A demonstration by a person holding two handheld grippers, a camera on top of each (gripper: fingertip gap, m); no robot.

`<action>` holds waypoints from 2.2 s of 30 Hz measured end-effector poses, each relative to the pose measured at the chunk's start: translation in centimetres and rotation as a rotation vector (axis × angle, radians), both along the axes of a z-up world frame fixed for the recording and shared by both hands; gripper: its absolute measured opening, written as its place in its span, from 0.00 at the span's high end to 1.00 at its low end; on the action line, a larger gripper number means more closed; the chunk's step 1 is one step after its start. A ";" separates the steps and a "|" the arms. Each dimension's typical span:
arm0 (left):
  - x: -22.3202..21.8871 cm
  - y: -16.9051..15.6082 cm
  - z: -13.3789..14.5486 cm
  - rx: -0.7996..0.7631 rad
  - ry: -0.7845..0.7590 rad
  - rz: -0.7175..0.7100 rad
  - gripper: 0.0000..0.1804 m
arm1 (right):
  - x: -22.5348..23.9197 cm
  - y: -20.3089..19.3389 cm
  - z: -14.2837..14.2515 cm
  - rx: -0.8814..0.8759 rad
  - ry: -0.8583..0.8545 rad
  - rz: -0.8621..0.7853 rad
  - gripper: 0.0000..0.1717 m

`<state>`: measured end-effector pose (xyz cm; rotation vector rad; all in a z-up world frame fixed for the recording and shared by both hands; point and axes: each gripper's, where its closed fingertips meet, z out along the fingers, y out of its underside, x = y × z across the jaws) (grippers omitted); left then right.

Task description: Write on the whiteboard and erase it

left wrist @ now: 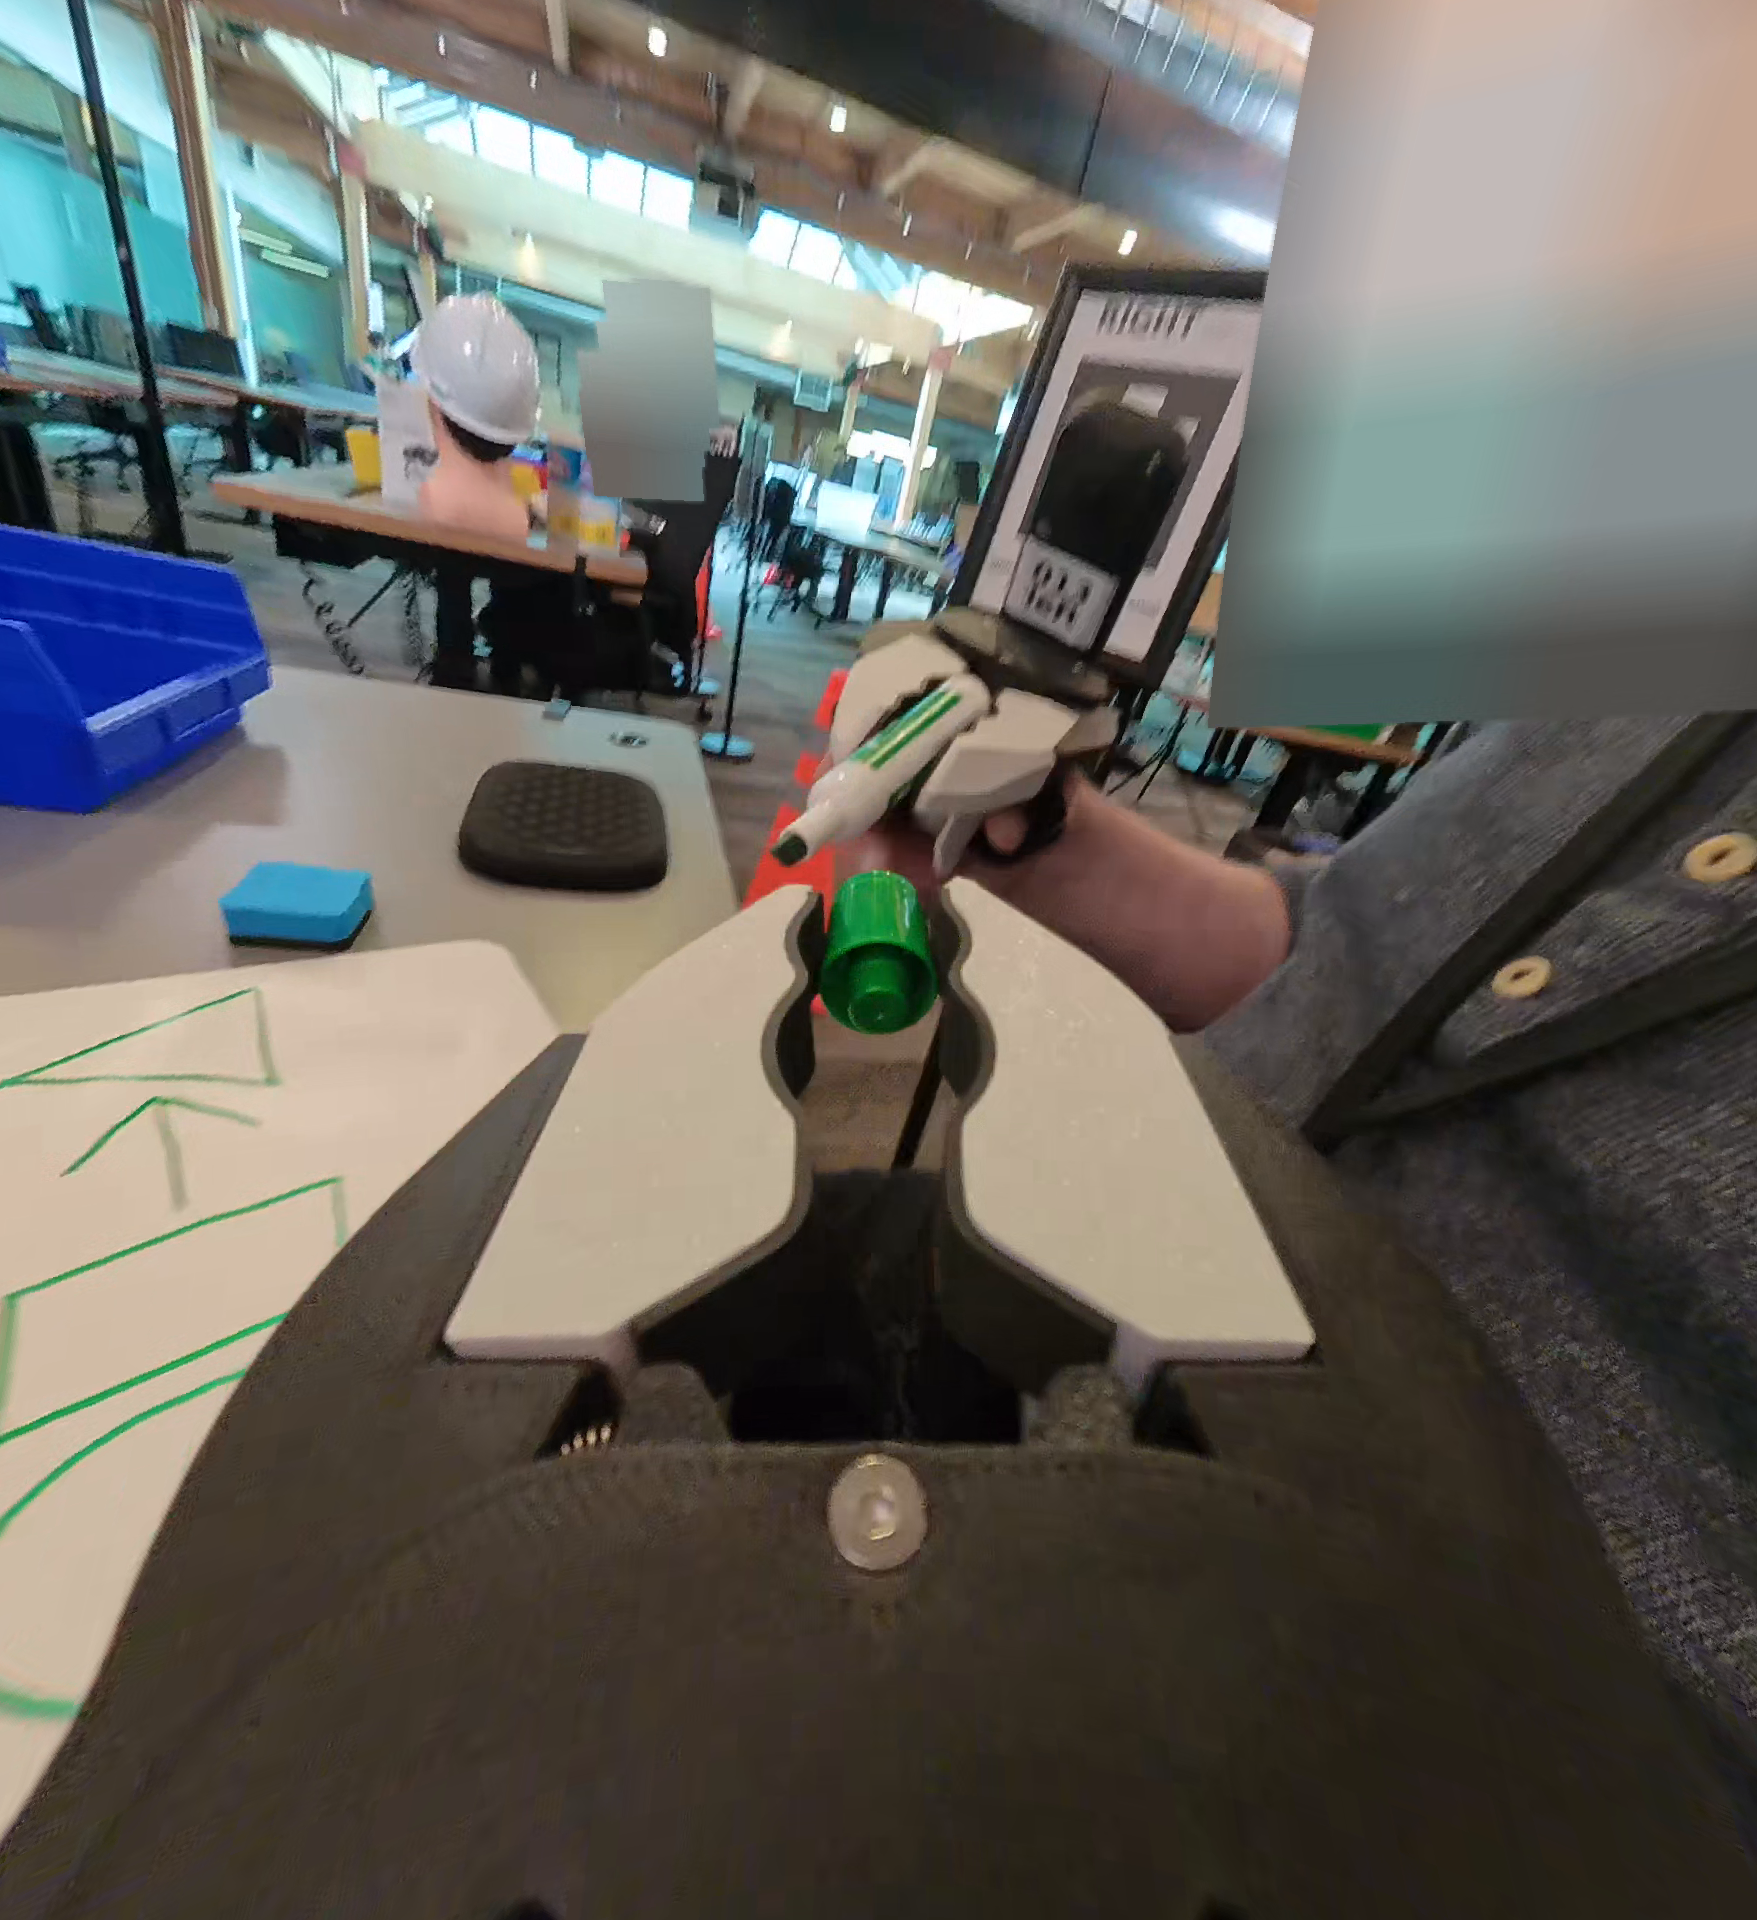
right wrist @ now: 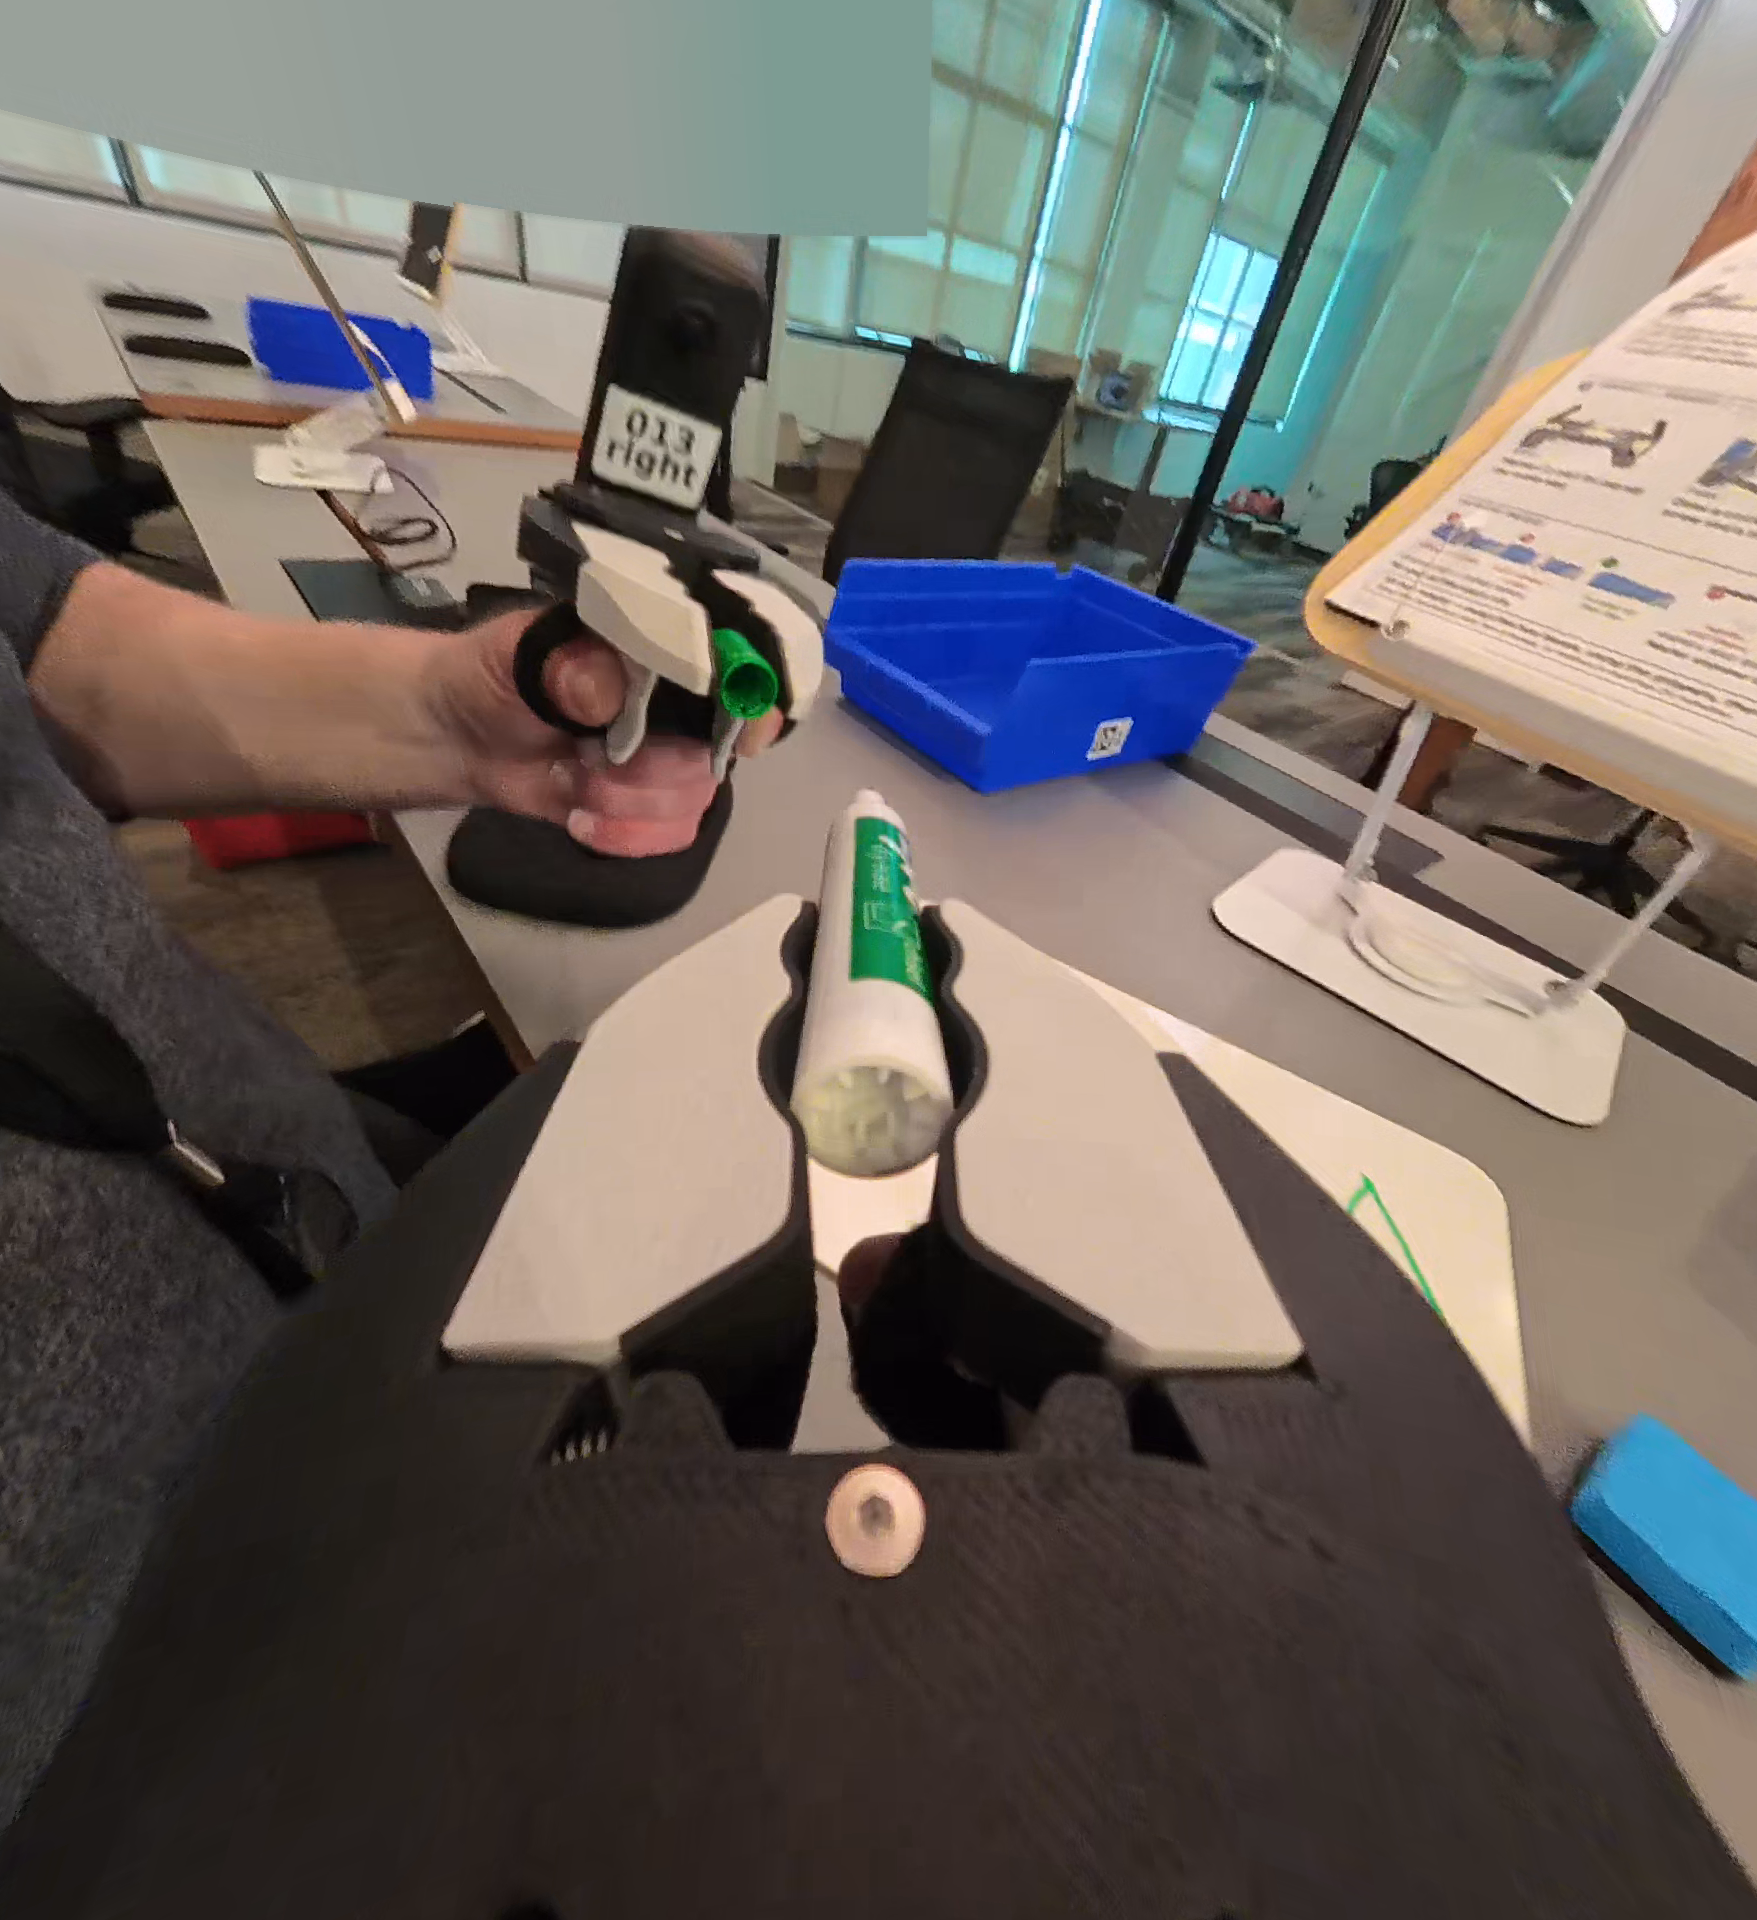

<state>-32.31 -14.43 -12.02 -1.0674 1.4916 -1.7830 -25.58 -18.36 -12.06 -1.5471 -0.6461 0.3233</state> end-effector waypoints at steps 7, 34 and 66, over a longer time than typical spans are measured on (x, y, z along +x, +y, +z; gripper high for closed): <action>0.3 -1.9 1.2 -0.183 -0.091 -0.071 0.89 | -2.9 -1.4 0.7 0.022 0.091 0.127 0.88; 0.7 -5.8 -1.3 0.179 -0.004 -0.106 0.89 | -4.1 -3.2 -0.5 -0.043 0.083 0.237 0.88; 1.0 -6.4 1.8 0.023 -0.181 -0.040 0.89 | -4.0 -3.7 0.9 0.129 0.260 0.295 0.88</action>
